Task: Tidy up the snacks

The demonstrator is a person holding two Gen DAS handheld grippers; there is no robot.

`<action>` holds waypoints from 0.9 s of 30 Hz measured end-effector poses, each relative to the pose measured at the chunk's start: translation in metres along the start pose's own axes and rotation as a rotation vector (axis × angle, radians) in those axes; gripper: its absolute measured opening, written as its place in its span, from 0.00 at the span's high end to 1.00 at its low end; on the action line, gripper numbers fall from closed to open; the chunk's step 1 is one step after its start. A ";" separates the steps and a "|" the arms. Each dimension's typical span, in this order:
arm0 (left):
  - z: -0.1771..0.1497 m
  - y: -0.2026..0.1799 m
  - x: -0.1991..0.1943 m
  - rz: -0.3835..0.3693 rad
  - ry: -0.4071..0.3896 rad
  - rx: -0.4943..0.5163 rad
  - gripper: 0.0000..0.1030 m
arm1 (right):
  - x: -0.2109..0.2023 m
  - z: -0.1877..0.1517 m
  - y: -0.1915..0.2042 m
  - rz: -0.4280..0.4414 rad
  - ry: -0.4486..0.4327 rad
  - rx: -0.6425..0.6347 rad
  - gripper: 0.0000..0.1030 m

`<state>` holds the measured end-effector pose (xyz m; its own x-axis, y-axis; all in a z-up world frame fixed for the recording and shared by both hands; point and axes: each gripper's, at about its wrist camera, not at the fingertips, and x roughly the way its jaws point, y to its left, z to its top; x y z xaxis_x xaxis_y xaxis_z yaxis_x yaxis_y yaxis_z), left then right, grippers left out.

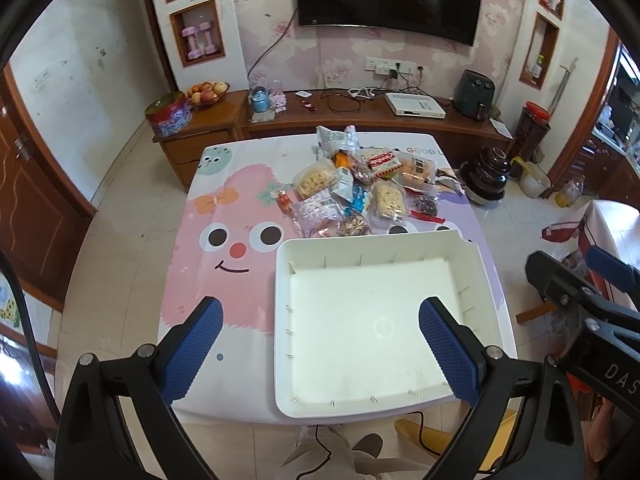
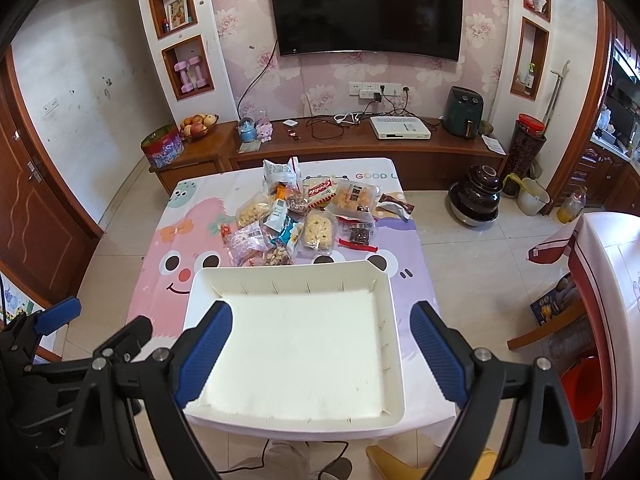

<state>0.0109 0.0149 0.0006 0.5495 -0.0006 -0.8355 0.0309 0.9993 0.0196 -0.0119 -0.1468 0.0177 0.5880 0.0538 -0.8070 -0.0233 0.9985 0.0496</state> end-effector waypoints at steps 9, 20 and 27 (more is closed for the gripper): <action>0.004 -0.011 -0.002 -0.002 -0.006 0.021 0.05 | 0.009 0.008 0.007 -0.014 -0.011 -0.011 0.11; 0.016 -0.014 0.007 -0.036 -0.028 0.028 0.05 | 0.032 0.028 0.002 -0.036 -0.017 0.033 0.12; 0.044 -0.014 0.024 -0.066 -0.036 0.049 0.05 | 0.057 0.062 -0.007 -0.076 -0.026 0.072 0.12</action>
<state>0.0605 -0.0005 0.0041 0.5741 -0.0690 -0.8159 0.1084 0.9941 -0.0078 0.0721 -0.1512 0.0076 0.6067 -0.0228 -0.7946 0.0792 0.9963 0.0319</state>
